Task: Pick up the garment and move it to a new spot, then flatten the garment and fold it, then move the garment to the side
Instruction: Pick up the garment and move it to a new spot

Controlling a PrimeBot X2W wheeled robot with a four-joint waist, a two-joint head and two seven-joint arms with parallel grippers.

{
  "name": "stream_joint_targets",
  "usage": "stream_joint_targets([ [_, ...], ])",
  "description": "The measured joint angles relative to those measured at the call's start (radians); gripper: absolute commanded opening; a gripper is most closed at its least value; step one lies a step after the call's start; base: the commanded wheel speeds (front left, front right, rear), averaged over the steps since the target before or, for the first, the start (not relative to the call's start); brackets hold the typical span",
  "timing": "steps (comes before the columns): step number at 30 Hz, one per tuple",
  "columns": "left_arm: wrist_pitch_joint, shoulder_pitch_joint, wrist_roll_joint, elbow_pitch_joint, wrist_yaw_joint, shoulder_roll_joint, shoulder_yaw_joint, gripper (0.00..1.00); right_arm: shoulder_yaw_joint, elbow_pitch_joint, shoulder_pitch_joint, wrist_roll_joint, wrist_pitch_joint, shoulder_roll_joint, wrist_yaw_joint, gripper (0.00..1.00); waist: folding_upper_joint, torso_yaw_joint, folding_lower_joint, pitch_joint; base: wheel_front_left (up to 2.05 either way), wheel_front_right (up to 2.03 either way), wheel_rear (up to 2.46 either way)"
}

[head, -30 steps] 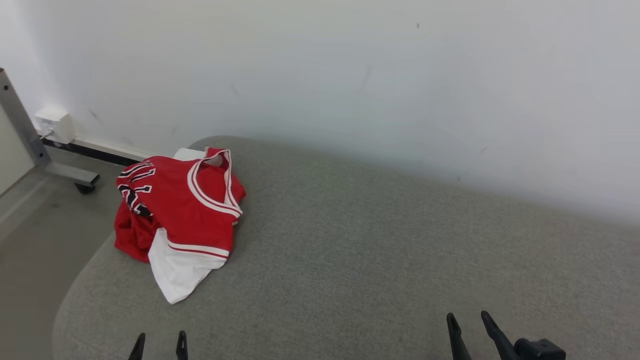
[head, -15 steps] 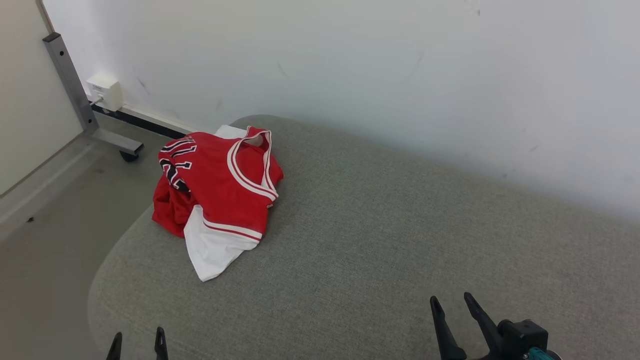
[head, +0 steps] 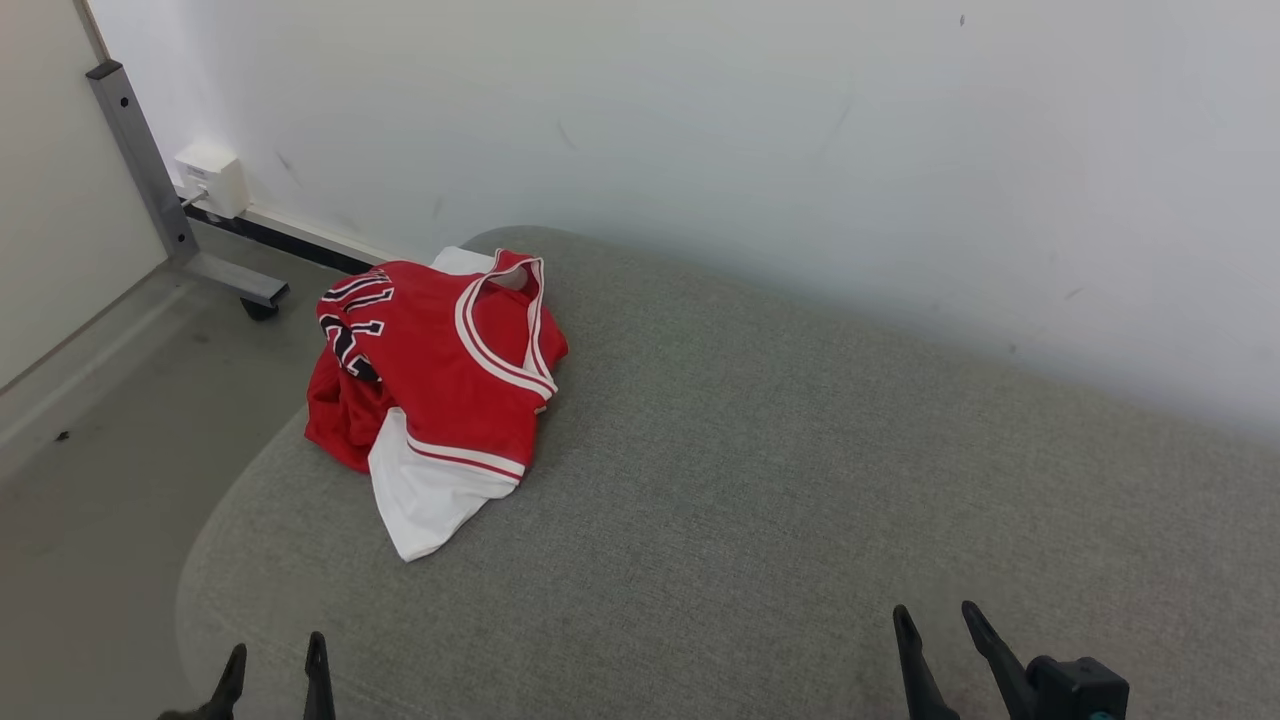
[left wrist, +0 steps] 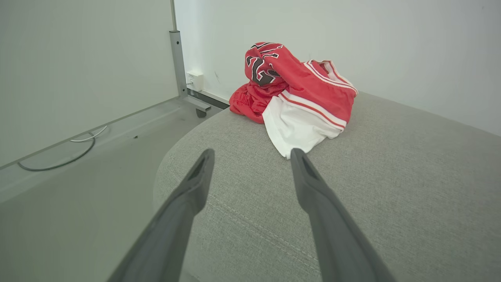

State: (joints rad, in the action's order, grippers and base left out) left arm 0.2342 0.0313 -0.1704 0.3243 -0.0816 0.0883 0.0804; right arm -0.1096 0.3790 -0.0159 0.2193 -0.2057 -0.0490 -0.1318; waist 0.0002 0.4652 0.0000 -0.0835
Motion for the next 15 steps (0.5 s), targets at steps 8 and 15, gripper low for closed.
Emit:
stream_joint_targets([
  [8, -0.145, -0.209, -0.121, 0.161, -0.025, 0.034, 0.03, 1.0, 0.004, -0.062, 0.023, -0.037, 0.038, 0.001, 0.0, 1.0, 0.0, -0.032, 0.0, 0.003, 0.0, 0.0, 0.0],
  [15, -0.257, -0.393, -0.248, 0.282, -0.032, 0.063, 0.102, 1.0, -0.002, -0.147, 0.01, -0.084, 0.095, 0.001, 0.0, 1.0, 0.0, -0.11, 0.0, 0.043, 0.0, 0.0, 0.0],
])
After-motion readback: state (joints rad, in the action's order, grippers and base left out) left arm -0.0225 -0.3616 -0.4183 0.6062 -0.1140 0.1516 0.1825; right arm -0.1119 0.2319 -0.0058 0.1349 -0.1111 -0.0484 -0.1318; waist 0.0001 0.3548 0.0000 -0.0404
